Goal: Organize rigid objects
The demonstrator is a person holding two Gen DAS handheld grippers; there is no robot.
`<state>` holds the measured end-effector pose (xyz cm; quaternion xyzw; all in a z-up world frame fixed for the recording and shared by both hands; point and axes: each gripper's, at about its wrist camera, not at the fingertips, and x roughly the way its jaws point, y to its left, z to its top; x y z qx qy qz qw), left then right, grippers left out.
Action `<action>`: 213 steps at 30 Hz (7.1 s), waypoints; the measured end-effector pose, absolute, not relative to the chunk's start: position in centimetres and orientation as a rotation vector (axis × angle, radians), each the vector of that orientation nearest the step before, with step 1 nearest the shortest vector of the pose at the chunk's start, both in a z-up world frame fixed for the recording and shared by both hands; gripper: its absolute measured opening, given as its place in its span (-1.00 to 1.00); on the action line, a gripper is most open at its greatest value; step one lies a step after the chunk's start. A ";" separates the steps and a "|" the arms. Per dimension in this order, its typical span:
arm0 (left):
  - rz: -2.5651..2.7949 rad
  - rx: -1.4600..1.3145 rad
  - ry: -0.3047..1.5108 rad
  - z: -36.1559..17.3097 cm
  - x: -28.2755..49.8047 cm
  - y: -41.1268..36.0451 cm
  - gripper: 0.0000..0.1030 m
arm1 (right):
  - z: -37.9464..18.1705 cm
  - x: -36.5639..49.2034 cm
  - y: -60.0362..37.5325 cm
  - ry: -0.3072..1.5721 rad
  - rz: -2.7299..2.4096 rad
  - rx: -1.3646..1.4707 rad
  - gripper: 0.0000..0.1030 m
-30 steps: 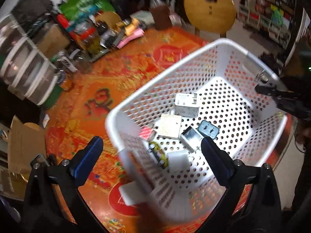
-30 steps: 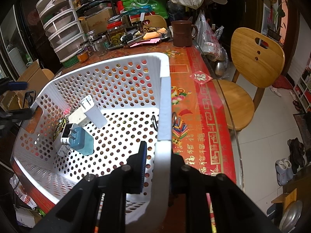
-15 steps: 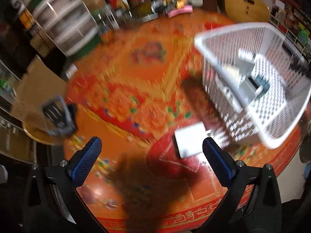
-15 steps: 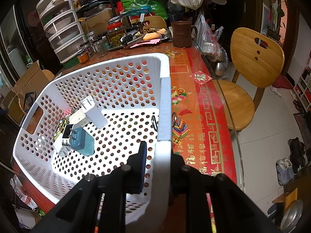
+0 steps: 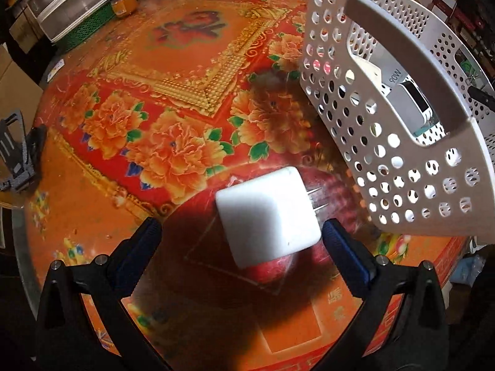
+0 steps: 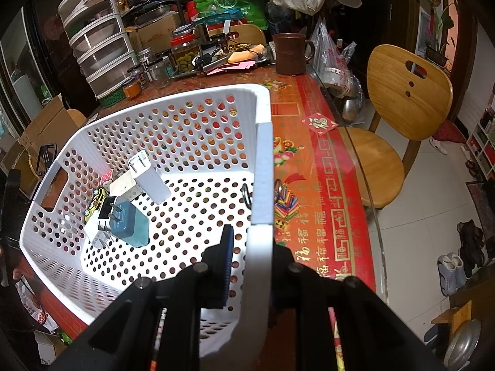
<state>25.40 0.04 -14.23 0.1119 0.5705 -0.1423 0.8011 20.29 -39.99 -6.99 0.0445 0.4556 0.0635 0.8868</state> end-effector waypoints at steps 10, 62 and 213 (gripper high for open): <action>-0.332 0.214 1.260 -15.7 26.5 -0.2 0.60 | -7.0 20.2 -39.9 0.948 0.132 0.089 -0.67; -0.405 0.463 1.215 -7.6 31.1 -17.8 0.18 | -7.3 20.3 -39.8 0.946 0.136 0.093 -0.66; -0.201 0.090 0.611 -0.2 1.8 -8.6 0.99 | 1.7 -2.2 -30.6 0.608 0.014 0.073 1.00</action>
